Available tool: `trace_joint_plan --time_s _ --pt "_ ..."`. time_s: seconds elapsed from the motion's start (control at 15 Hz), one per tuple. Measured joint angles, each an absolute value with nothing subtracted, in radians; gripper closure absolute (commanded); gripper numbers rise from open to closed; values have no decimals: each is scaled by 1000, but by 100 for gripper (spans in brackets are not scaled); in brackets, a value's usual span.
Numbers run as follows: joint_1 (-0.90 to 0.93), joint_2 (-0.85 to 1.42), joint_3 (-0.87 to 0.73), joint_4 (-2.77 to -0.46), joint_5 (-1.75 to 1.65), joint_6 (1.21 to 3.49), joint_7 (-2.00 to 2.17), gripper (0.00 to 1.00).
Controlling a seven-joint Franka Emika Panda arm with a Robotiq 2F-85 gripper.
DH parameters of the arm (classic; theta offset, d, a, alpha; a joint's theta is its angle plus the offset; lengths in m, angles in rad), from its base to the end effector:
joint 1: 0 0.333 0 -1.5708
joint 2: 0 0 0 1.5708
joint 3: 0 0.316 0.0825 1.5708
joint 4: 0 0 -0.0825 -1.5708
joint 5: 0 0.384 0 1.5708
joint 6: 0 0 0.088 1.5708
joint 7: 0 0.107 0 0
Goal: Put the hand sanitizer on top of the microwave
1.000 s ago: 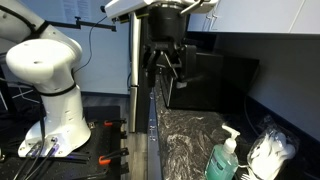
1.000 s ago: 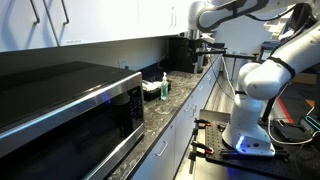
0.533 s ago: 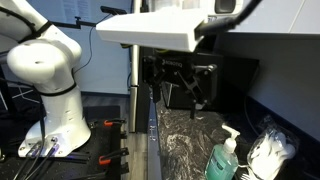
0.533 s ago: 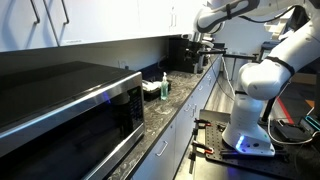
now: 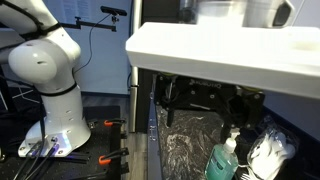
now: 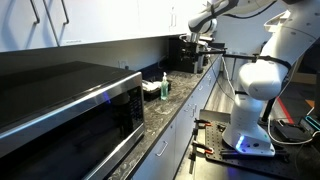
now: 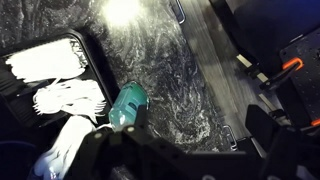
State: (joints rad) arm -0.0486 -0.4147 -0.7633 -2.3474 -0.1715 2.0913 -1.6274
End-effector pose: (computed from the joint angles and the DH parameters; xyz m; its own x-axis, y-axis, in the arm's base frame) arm 0.2987 -0.3478 0.4504 0.5870 0.8000 0.1242 0.7984 -0.5975 0.0743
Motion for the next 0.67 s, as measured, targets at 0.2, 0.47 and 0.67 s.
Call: trace_joint_plan --time_s 0.2,0.47,0.67 --pt "-51 -302 -775 -2277 -86 2091 -1732 0" --pt "-83 -203 -739 -2236 -29 2091 -1763 0" --pt "-101 -206 -726 -2237 -29 2091 -1763 0"
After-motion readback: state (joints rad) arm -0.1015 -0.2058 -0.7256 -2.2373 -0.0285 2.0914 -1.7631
